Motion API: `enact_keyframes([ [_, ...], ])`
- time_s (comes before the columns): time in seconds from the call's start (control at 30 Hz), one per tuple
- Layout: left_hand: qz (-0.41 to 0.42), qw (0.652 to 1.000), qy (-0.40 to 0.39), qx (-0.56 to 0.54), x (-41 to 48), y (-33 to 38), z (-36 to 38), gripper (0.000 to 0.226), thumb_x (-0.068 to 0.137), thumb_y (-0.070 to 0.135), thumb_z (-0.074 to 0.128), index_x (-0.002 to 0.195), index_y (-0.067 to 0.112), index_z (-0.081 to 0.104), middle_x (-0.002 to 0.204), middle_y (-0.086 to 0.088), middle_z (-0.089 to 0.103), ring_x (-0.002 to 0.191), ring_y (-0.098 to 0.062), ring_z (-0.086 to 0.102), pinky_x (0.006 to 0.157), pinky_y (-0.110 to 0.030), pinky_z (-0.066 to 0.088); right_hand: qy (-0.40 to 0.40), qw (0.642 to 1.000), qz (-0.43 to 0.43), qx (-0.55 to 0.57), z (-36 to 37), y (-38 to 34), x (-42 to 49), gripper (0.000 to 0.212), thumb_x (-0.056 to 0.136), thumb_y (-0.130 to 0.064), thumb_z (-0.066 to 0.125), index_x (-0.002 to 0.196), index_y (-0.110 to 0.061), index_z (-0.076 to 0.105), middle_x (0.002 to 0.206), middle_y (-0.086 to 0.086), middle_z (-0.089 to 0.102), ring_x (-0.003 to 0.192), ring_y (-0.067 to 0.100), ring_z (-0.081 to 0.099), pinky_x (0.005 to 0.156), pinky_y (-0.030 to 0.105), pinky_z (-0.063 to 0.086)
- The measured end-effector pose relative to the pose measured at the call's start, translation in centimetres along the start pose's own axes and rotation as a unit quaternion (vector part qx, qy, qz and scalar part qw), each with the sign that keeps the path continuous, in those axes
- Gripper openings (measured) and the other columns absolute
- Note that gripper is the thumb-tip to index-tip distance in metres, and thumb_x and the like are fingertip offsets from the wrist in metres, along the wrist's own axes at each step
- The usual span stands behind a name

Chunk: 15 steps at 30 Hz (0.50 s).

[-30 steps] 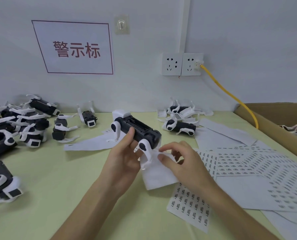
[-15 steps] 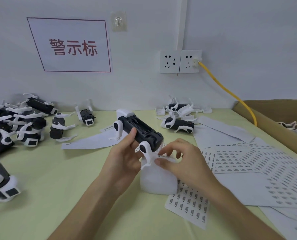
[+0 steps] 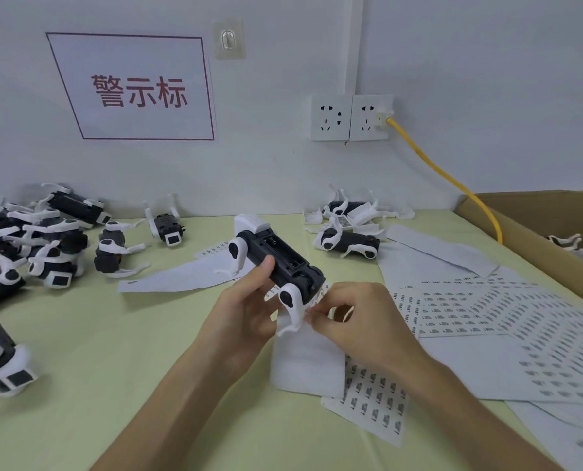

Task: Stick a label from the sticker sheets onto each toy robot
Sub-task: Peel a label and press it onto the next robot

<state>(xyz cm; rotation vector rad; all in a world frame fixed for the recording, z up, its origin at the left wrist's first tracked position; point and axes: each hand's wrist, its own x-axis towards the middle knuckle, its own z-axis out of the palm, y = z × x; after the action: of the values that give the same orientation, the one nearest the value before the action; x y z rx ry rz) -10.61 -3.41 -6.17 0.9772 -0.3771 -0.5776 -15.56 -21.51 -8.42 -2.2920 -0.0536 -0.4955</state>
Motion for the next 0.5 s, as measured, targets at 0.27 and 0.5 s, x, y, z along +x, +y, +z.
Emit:
enact_keyframes([
  [0.27,-0.013,1.000,0.005,-0.004,0.03,-0.02,0.04,0.017,0.089,0.041,0.072,0.094,0.029,0.083,0.104,0.001,0.078,0.092,-0.015,0.075,0.068,-0.026,0.059,-0.001,0.999,0.032,-0.018,-0.06,0.00,0.03,0.015,0.080,-0.029,0.072,0.065,-0.032,0.074,0.070,-0.020,0.070,0.064,0.008,0.064,0.061,0.032,0.054],
  [0.5,-0.021,1.000,0.011,-0.002,0.14,-0.20,-0.15,0.019,0.090,0.041,0.072,0.099,0.027,0.082,0.111,-0.001,0.077,0.095,-0.017,0.075,0.069,-0.028,0.059,-0.004,0.999,0.037,-0.036,0.14,0.13,0.08,0.023,0.086,-0.032,0.070,0.064,-0.040,0.066,0.075,-0.025,0.069,0.068,0.003,0.064,0.061,0.024,0.050],
])
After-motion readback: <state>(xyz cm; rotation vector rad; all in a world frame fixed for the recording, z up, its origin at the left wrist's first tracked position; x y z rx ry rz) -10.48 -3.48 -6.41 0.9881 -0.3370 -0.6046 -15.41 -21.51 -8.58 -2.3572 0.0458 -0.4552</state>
